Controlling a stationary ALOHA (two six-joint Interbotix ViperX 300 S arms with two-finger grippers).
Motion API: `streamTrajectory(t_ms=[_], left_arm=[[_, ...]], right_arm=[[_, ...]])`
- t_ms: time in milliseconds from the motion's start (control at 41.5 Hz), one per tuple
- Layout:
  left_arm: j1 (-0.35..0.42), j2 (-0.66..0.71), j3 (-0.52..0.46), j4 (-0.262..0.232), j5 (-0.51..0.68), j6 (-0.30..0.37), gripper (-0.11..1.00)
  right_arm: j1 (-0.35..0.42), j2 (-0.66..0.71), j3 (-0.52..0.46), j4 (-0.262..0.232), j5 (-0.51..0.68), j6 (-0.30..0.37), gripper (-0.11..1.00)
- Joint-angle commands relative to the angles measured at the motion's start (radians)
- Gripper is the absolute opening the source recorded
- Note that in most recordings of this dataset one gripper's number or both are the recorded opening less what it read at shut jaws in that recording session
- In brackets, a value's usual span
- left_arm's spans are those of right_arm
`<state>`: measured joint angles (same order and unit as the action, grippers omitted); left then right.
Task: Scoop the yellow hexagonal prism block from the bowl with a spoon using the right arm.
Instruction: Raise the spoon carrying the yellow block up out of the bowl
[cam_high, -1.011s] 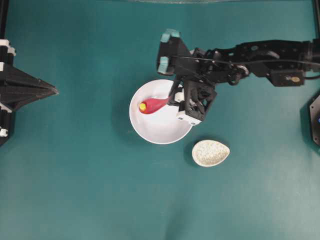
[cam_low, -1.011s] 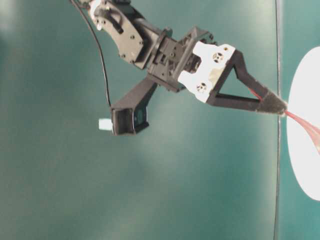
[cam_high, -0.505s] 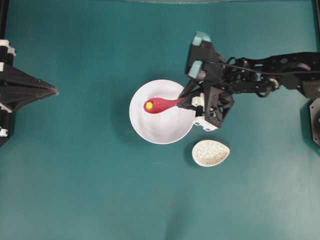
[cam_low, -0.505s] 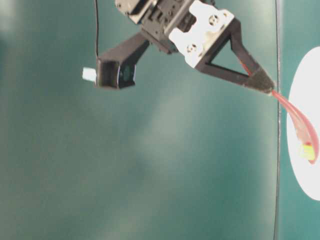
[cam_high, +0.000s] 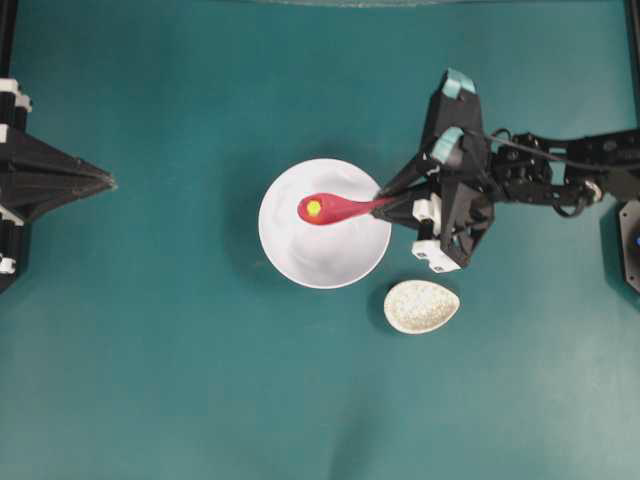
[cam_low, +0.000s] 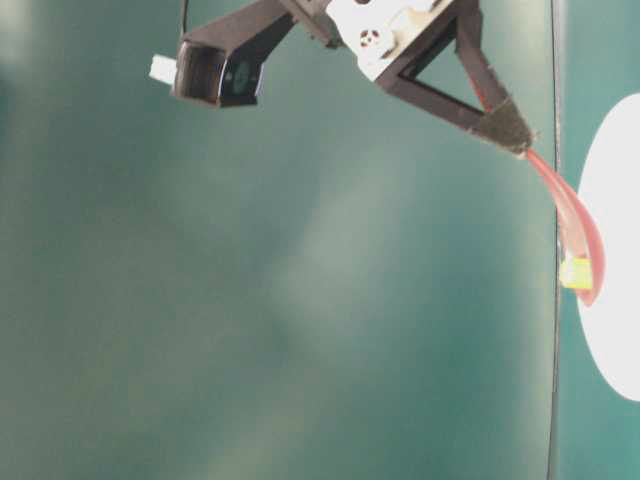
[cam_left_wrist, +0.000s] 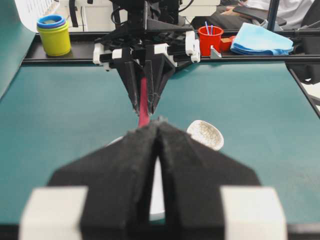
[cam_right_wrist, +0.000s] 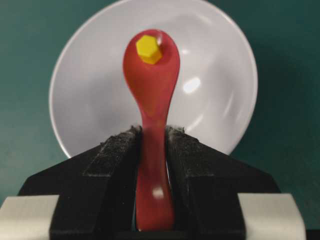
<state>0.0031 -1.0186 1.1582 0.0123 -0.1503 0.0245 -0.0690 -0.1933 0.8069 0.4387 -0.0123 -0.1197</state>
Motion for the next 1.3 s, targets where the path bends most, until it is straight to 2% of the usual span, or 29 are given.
streamTrajectory(t_ms=[0, 289, 794, 1059, 1276], left_arm=[[0.0, 0.005, -0.025, 0.002, -0.006, -0.002, 0.01], [0.0, 0.005, -0.025, 0.002, -0.006, -0.002, 0.01], [0.0, 0.005, -0.025, 0.002, -0.006, -0.005, 0.01], [0.0, 0.005, -0.026, 0.002, -0.006, -0.005, 0.01], [0.0, 0.003, -0.028, 0.002, -0.006, -0.008, 0.01]], right_arm=[[0.02, -0.029, 0.006, 0.005, -0.043, 0.003, 0.24], [0.052, -0.029, 0.04, 0.006, -0.138, 0.009, 0.24], [0.06, -0.078, 0.089, 0.005, -0.299, 0.011, 0.24], [0.06, -0.124, 0.086, -0.002, -0.299, 0.002, 0.24], [0.055, -0.196, 0.074, -0.017, -0.253, -0.006, 0.24]])
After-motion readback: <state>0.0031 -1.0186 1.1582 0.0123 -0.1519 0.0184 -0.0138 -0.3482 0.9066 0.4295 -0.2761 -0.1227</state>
